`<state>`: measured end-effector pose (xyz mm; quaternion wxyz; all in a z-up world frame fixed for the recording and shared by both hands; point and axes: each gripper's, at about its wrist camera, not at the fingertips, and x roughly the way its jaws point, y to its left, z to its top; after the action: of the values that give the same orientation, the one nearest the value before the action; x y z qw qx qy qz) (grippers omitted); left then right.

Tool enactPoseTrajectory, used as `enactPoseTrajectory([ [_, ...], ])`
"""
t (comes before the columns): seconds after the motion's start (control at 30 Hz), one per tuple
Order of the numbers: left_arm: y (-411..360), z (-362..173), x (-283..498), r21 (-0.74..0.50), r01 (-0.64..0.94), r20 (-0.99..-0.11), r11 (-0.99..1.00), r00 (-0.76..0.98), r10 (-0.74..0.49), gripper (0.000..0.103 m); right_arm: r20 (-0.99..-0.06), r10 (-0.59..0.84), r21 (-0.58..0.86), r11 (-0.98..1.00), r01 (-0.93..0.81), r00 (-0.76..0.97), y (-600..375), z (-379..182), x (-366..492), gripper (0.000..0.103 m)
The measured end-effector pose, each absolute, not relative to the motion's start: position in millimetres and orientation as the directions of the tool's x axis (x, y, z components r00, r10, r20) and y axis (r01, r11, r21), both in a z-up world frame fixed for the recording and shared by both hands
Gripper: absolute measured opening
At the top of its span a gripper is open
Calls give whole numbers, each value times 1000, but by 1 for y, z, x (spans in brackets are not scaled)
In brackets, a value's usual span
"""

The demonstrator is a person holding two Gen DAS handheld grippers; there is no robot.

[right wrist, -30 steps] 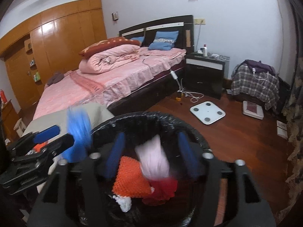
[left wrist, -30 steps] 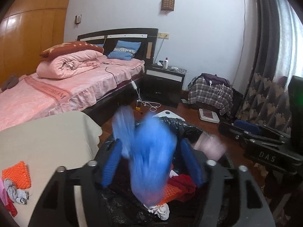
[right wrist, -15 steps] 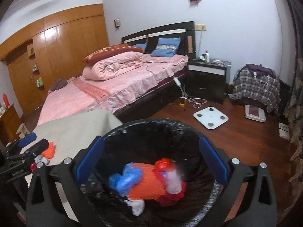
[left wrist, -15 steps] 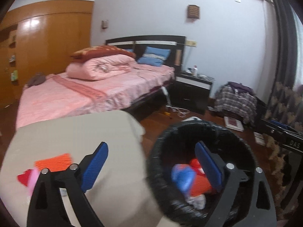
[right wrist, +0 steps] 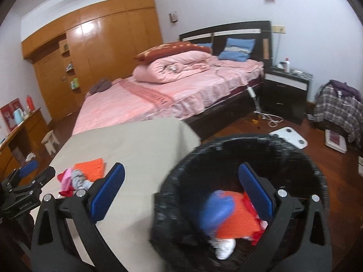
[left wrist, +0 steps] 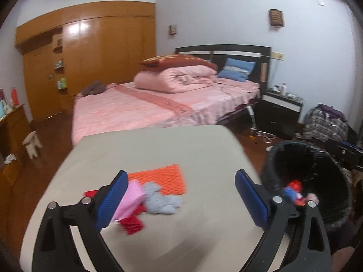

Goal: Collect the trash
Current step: 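Grasp the pink cloth with the left gripper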

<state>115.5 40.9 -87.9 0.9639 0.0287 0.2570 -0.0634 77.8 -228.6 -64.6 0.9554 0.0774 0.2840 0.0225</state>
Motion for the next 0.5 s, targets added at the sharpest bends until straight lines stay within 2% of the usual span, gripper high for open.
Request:
enactPoseTrajectory([
  [0.2,84,-103,123,20,43,-515,999,857,-27,93,-543,152,156,985,-79,826,-183,-66,98,98],
  [0.5,107,-134,142,10,-8,-561,1000,828,12,89,-560,201,147,979,-142,804,-131,-80,132,98],
])
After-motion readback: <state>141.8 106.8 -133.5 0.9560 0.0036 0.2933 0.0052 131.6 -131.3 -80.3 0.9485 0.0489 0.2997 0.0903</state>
